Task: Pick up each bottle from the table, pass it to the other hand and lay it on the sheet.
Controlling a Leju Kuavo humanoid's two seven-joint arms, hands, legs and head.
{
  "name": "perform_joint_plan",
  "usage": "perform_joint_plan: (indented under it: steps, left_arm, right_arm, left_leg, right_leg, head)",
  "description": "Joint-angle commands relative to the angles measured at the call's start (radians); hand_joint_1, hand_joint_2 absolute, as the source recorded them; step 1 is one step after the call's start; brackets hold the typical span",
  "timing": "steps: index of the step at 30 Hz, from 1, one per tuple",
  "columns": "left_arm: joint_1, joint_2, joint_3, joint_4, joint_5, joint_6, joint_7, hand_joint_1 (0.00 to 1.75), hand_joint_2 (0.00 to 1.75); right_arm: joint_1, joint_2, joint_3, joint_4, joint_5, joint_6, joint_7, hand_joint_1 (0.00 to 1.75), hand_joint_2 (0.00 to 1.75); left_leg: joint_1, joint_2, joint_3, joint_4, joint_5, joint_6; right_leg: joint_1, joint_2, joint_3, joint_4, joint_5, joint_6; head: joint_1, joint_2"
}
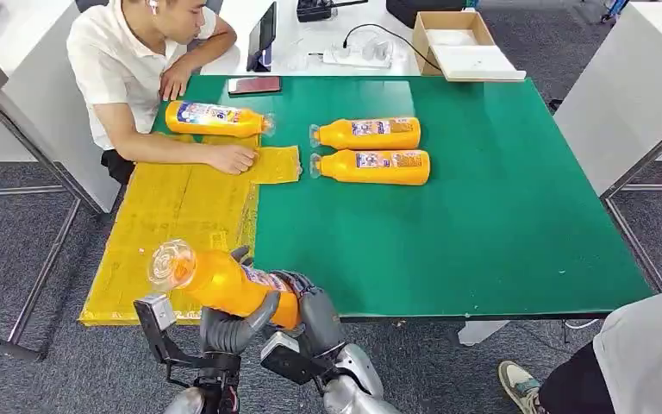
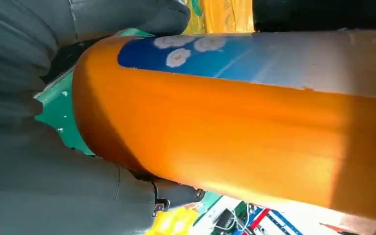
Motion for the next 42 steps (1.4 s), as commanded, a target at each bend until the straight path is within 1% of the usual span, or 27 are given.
perform_joint_plan:
  steps: [1, 5, 8, 10, 11, 12, 13, 14, 17, 18, 20, 21, 22, 23, 24, 25, 26, 27, 29, 30, 31, 33, 34, 36, 38, 41, 42]
  left_arm:
    - [-0.027, 0.007, 0.031, -0.020, 0.092, -0.099, 0.011, 1.75, 1.75]
    - [-0.038, 0.007, 0.050, -0.003, 0.125, -0.135, 0.029, 1.75, 1.75]
    - [-0.045, 0.009, 0.085, 0.011, 0.133, -0.147, 0.024, 1.75, 1.75]
    - [-0.039, 0.058, 0.085, 0.023, 0.022, -0.074, 0.023, 1.75, 1.75]
    - [-0.026, 0.061, 0.111, 0.022, 0.019, -0.064, 0.006, 1.75, 1.75]
    - [-0.010, 0.080, 0.133, 0.016, 0.011, -0.057, 0.006, 1.75, 1.75]
    - [0.006, 0.103, 0.144, 0.009, -0.078, 0.019, -0.019, 1.75, 1.75]
    - [0.027, 0.112, 0.165, -0.009, -0.131, 0.066, -0.041, 1.75, 1.75]
    - [0.038, 0.122, 0.177, -0.018, -0.135, 0.058, -0.038, 1.75, 1.75]
    - [0.037, 0.117, 0.176, -0.021, -0.135, 0.057, -0.037, 1.75, 1.75]
    - [0.036, 0.114, 0.173, -0.022, -0.136, 0.057, -0.036, 1.75, 1.75]
    - [0.040, 0.114, 0.185, -0.024, -0.201, 0.126, -0.041, 1.75, 1.75]
    - [0.043, 0.150, 0.181, -0.022, -0.321, 0.187, -0.047, 1.75, 1.75]
    - [0.053, 0.163, 0.207, -0.023, -0.444, 0.252, -0.050, 1.75, 1.75]
    - [0.061, 0.165, 0.252, -0.026, -0.475, 0.237, -0.047, 1.75, 1.75]
    - [0.056, 0.167, 0.287, -0.012, -0.562, 0.279, -0.036, 1.75, 1.75]
    - [0.046, 0.167, 0.318, -0.004, -0.603, 0.281, -0.032, 1.75, 1.75]
    - [0.029, 0.168, 0.343, 0.008, -0.630, 0.271, -0.019, 1.75, 1.75]
    - [-0.026, 0.168, 0.381, 0.051, -0.669, 0.251, -0.006, 1.75, 1.75]
    - [-0.042, 0.167, 0.387, 0.067, -0.691, 0.257, -0.006, 1.75, 1.75]
    - [-0.071, 0.175, 0.384, 0.107, -0.817, 0.323, 0.008, 1.75, 1.75]
    - [-0.147, 0.191, 0.371, 0.217, -1.041, 0.379, 0.064, 1.75, 1.75]
    - [-0.187, 0.187, 0.374, 0.279, -1.091, 0.381, 0.076, 1.75, 1.75]
    - [-0.196, 0.184, 0.377, 0.292, -1.095, 0.381, 0.073, 1.75, 1.75]
    - [-0.196, 0.184, 0.377, 0.292, -1.095, 0.381, 0.073, 1.75, 1.75]
    - [-0.240, 0.183, 0.347, 0.398, -1.288, 0.389, 0.132, 1.75, 1.75]
    - [-0.277, 0.173, 0.334, 0.469, -1.316, 0.357, 0.147, 1.75, 1.75]
  right_arm:
    - [0.016, -0.024, 0.121, 0.007, -0.041, 0.130, -0.011, 0.00, 0.00]
    - [0.030, -0.039, 0.142, -0.016, -0.055, 0.160, -0.033, 0.00, 0.00]
    - [0.063, -0.071, 0.152, -0.072, -0.084, 0.172, -0.065, 0.00, 0.00]
    - [0.121, -0.100, 0.099, -0.138, -0.130, 0.131, -0.076, 0.00, 0.00]
    - [0.154, -0.109, 0.056, -0.174, -0.176, 0.114, -0.090, 0.00, 0.00]
    - [0.189, -0.122, 0.006, -0.210, -0.229, 0.094, -0.087, 0.00, 0.00]
    - [0.227, -0.121, -0.060, -0.249, -0.290, 0.048, -0.087, 0.00, 0.00]
    - [0.257, -0.132, -0.094, -0.285, -0.327, 0.035, -0.081, 0.00, 0.00]
    - [0.270, -0.145, -0.095, -0.307, -0.329, 0.036, -0.079, 0.00, 0.00]
    - [0.271, -0.143, -0.093, -0.313, -0.328, 0.036, -0.078, 0.00, 0.00]
    - [0.270, -0.140, -0.091, -0.314, -0.328, 0.036, -0.078, 0.00, 0.00]
    - [0.280, -0.129, -0.130, -0.318, -0.355, -0.014, -0.065, 0.00, 0.00]
    - [0.300, -0.131, -0.164, -0.347, -0.364, -0.061, -0.075, 0.00, 0.00]
    - [0.322, -0.137, -0.198, -0.387, -0.376, -0.075, -0.082, 0.00, 0.00]
    - [0.346, -0.146, -0.232, -0.433, -0.377, -0.073, -0.078, 0.00, 0.00]
    - [0.365, -0.121, -0.306, -0.476, -0.405, -0.105, -0.086, 0.00, 0.00]
    - [0.374, -0.104, -0.360, -0.509, -0.412, -0.122, -0.086, 0.00, 0.00]
    - [0.374, -0.084, -0.405, -0.534, -0.421, -0.123, -0.091, 0.00, 0.00]
    - [0.369, -0.049, -0.461, -0.556, -0.431, -0.113, -0.097, 0.00, 0.00]
    - [0.367, -0.043, -0.462, -0.555, -0.428, -0.110, -0.098, 0.00, 0.00]
    - [0.365, -0.036, -0.453, -0.549, -0.428, -0.094, -0.103, 0.00, 0.00]
    - [0.359, -0.027, -0.418, -0.525, -0.417, -0.081, -0.115, 0.00, 0.00]
    - [0.359, -0.021, -0.397, -0.518, -0.412, -0.085, -0.120, 0.00, 0.00]
    - [0.361, -0.018, -0.394, -0.519, -0.411, -0.088, -0.120, 0.00, 0.00]
    - [0.361, -0.018, -0.394, -0.519, -0.411, -0.088, -0.120, 0.00, 0.00]
    - [0.359, -0.030, -0.351, -0.520, -0.403, -0.081, -0.120, 0.00, 0.00]
    - [0.358, -0.029, -0.335, -0.516, -0.406, -0.083, -0.120, 0.00, 0.00]
  left_leg:
    - [0.000, 0.000, 0.004, -0.001, -0.001, -0.001]
    - [0.001, -0.002, 0.004, -0.001, -0.001, -0.001]
    - [0.001, -0.003, 0.005, -0.001, -0.001, -0.002]
    - [0.000, -0.003, 0.004, -0.001, -0.001, -0.001]
    - [0.000, -0.003, 0.003, -0.002, 0.000, -0.001]
    - [0.000, -0.004, 0.006, -0.002, -0.001, -0.001]
    - [0.000, -0.003, 0.004, -0.003, 0.000, -0.001]
    - [0.000, -0.003, 0.006, -0.003, -0.001, -0.001]
    - [0.000, 0.000, 0.001, -0.001, -0.001, -0.001]
    - [0.001, 0.000, 0.004, -0.002, -0.002, -0.002]
    - [0.000, 0.000, 0.001, -0.001, -0.002, -0.002]
    - [0.000, 0.000, 0.001, 0.000, -0.002, -0.002]
    - [0.000, 0.001, 0.002, -0.001, -0.003, -0.003]
    - [0.000, 0.001, 0.002, -0.001, -0.002, -0.002]
    - [0.000, 0.000, 0.004, -0.002, -0.003, -0.003]
    - [0.000, 0.000, 0.003, -0.002, -0.002, -0.003]
    - [0.000, 0.000, 0.001, -0.001, -0.002, -0.002]
    - [0.000, 0.001, 0.004, -0.001, -0.003, -0.003]
    - [0.000, 0.000, 0.000, 0.000, -0.002, -0.003]
    - [0.000, -0.001, 0.002, 0.000, -0.002, -0.003]
    - [0.000, -0.001, -0.001, 0.000, -0.001, -0.002]
    - [0.000, -0.001, 0.002, -0.001, -0.001, -0.003]
    - [0.000, -0.003, 0.002, -0.002, 0.000, -0.003]
    - [0.000, -0.004, 0.004, -0.002, 0.000, -0.004]
    - [0.000, -0.002, 0.003, -0.002, 0.001, -0.003]
    - [0.000, 0.000, 0.005, -0.002, 0.000, -0.004]
    - [0.000, -0.002, 0.004, -0.002, 0.001, -0.003]
  right_leg:
    - [0.000, -0.002, 0.004, -0.001, -0.002, -0.001]
    - [0.001, -0.003, 0.005, -0.001, -0.002, -0.002]
    - [0.001, -0.005, 0.006, -0.001, -0.003, -0.002]
    - [0.001, -0.004, 0.005, -0.001, -0.002, -0.001]
    - [0.001, -0.004, 0.003, -0.002, -0.001, -0.001]
    - [0.001, -0.005, 0.006, -0.002, -0.002, -0.001]
    - [0.000, -0.005, 0.005, -0.002, -0.002, -0.001]
    - [0.001, -0.005, 0.006, -0.003, -0.002, -0.001]
    - [0.000, -0.001, 0.001, -0.001, -0.001, -0.001]
    - [0.001, -0.002, 0.005, -0.001, -0.003, -0.002]
    - [0.000, -0.002, 0.001, -0.001, -0.002, -0.002]
    - [0.001, -0.001, 0.001, 0.000, -0.002, -0.002]
    - [0.000, -0.001, 0.002, 0.000, -0.003, -0.002]
    - [0.000, -0.001, 0.002, 0.000, -0.002, -0.002]
    - [0.000, -0.002, 0.004, -0.001, -0.003, -0.003]
    - [0.000, -0.002, 0.002, -0.001, -0.002, -0.002]
    - [0.000, -0.001, 0.001, 0.000, -0.002, -0.002]
    - [0.000, -0.001, 0.003, 0.000, -0.003, -0.003]
    - [0.000, -0.002, 0.000, 0.001, -0.002, -0.002]
    - [0.000, -0.003, 0.002, 0.001, -0.003, -0.003]
    - [0.000, -0.002, -0.001, 0.000, -0.001, -0.002]
    - [0.001, -0.003, 0.002, 0.000, -0.002, -0.003]
    - [0.000, -0.005, 0.002, 0.000, -0.001, -0.003]
    - [0.000, -0.006, 0.004, -0.001, -0.002, -0.003]
    - [0.000, -0.002, 0.003, 0.000, -0.001, -0.003]
    - [0.000, -0.002, 0.005, -0.001, -0.002, -0.003]
    - [0.000, -0.004, 0.004, 0.000, -0.002, -0.003]
  head:
    - [0.000, 0.000]
    - [0.000, 0.000]
    - [0.000, 0.000]
    - [0.000, 0.000]
    - [0.000, 0.000]
    - [0.000, 0.000]
    - [0.000, 0.000]
    - [0.000, 0.000]
    - [0.001, 0.000]
    - [0.000, 0.000]
    - [0.001, 0.000]
    - [0.000, 0.000]
    - [0.000, 0.000]
    - [0.000, 0.000]
    - [0.000, 0.000]
    - [0.000, 0.000]
    - [0.000, 0.000]
    - [0.000, 0.000]
    - [0.000, 0.000]
    - [0.000, 0.000]
    - [0.000, 0.000]
    - [0.000, 0.000]
    - [0.000, 0.000]
    - [0.000, 0.000]
    - [0.000, 0.000]
    - [0.000, 0.000]
    - [0.000, 0.000]
